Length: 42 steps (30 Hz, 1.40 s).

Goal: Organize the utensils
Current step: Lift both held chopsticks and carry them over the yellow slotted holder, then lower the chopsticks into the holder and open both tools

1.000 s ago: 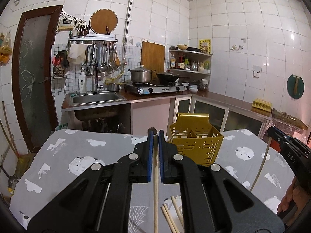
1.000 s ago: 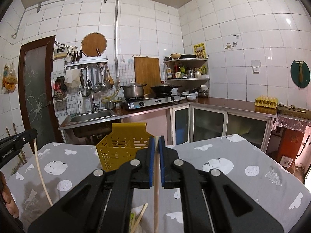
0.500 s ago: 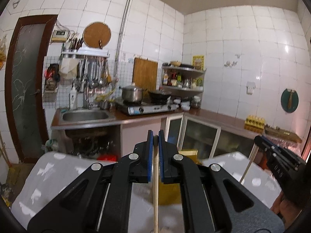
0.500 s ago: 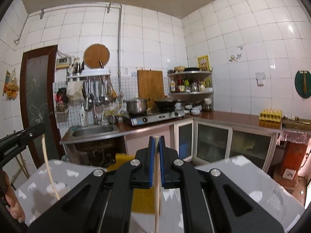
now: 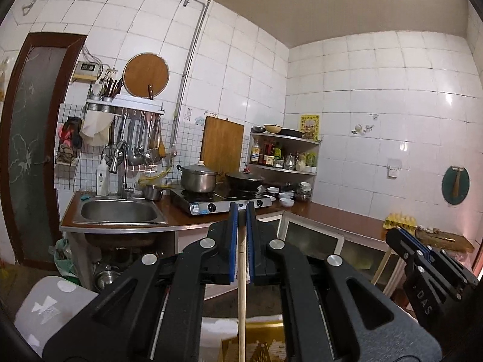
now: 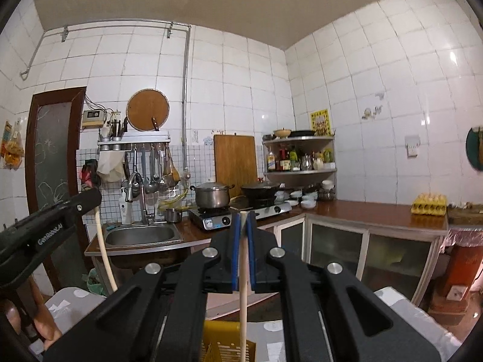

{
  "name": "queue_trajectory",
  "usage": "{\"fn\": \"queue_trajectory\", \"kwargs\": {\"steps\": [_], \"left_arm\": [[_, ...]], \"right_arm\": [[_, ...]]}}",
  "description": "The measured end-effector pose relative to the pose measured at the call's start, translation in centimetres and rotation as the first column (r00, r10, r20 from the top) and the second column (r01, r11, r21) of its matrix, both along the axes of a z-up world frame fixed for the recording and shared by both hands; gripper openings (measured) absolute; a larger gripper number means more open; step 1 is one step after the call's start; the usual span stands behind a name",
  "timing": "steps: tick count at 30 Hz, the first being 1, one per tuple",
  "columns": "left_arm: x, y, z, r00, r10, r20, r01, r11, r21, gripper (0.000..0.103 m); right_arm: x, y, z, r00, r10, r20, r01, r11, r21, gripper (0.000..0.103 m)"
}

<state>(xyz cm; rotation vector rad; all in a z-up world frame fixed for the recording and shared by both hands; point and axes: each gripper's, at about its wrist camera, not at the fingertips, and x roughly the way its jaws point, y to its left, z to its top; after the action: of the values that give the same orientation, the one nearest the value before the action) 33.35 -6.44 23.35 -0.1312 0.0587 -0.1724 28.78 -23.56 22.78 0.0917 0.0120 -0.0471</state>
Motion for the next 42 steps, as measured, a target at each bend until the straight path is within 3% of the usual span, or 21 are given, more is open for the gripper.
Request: {"fn": "queue_trajectory", "kwargs": {"steps": [4,10,16,17,18,19,20,21,24,25,28,30,37,42], "left_arm": [[3.3,-0.5,-2.9,0.999,0.014,-0.040,-0.014,1.000,0.019,0.004],[6.1,-1.2,-9.4,0.989,0.020,-0.145,-0.012,0.998,0.056,0.004],[6.0,-0.7,-11.2,0.980,0.025,-0.197,-0.008,0.997,0.083,0.005],[5.7,-0.5,-10.9,0.980,0.025,-0.200,-0.008,0.996,0.084,0.008],[5.2,-0.3,-10.5,0.979,0.027,-0.200,-0.010,0.996,0.084,0.020],[4.5,0.0,-9.9,0.980,0.039,-0.193,-0.023,0.996,0.081,0.039],[3.6,0.5,-9.1,0.982,0.058,-0.180,-0.045,0.996,0.078,0.047],[2.9,0.8,-8.7,0.983,0.071,-0.171,-0.059,0.995,0.078,0.057],[0.5,2.0,-6.9,0.981,0.089,-0.170,-0.076,0.994,0.084,0.064],[-0.6,2.5,-6.3,0.981,0.089,-0.172,-0.076,0.994,0.082,0.074],[-4.2,4.1,-5.1,0.982,0.131,-0.134,-0.119,0.989,0.090,0.091],[-6.0,4.8,-5.1,0.982,0.140,-0.128,-0.129,0.988,0.089,0.097],[-10.1,7.1,-8.8,0.957,0.168,-0.235,-0.147,0.983,0.106,0.098],[-10.9,8.0,-13.4,0.919,0.196,-0.341,-0.165,0.979,0.117,0.098]], "right_arm": [[2.9,-0.7,-2.5,0.999,0.001,-0.047,0.000,1.000,0.019,0.005],[6.0,-1.8,-8.5,0.986,0.009,-0.166,0.000,0.999,0.052,0.005],[6.5,-2.7,-11.0,0.970,-0.009,-0.243,0.022,0.998,0.051,0.007],[6.4,-2.9,-10.9,0.968,-0.017,-0.252,0.031,0.998,0.049,0.008],[6.0,-3.1,-10.6,0.965,-0.022,-0.262,0.037,0.998,0.051,0.019],[5.6,-3.3,-10.2,0.963,-0.023,-0.267,0.039,0.998,0.057,0.030],[5.1,-3.5,-9.9,0.964,-0.027,-0.265,0.045,0.997,0.063,0.056],[4.6,-3.6,-9.5,0.965,-0.031,-0.260,0.050,0.996,0.067,0.062],[2.4,-4.2,-8.0,0.961,-0.052,-0.271,0.072,0.995,0.064,0.062],[1.6,-4.4,-7.7,0.959,-0.050,-0.278,0.073,0.995,0.073,0.063],[-0.6,-4.7,-7.3,0.951,-0.048,-0.306,0.075,0.994,0.077,0.065],[-2.3,-4.5,-7.7,0.941,-0.052,-0.335,0.077,0.995,0.062,0.066],[-5.4,-3.3,-13.0,0.880,-0.047,-0.473,0.069,0.997,0.029,0.066],[-6.2,-2.7,-17.8,0.826,-0.039,-0.563,0.072,0.997,0.036,0.066]]}}
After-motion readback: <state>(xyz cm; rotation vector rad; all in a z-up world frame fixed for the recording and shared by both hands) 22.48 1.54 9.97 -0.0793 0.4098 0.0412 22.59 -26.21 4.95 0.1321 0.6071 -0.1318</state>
